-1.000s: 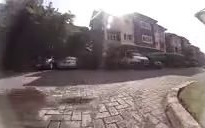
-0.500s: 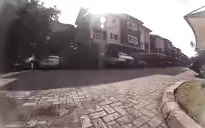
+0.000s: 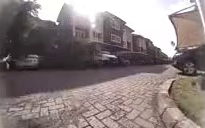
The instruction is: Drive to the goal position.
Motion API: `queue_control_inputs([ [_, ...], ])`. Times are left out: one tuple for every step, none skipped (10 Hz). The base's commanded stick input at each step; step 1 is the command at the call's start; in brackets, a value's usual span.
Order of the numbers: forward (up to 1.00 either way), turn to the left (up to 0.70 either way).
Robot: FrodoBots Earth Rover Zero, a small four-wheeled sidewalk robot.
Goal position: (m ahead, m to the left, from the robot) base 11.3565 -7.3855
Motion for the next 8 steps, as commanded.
queue_control_inputs([
  [0.69, 0.03],
  [0.69, 0.03],
  [0.69, 0.03],
  [0.69, -0.1],
  [0.69, -0.35],
  [0.69, -0.35],
  [0.69, -0.13],
  [0.69, 0.03],
])
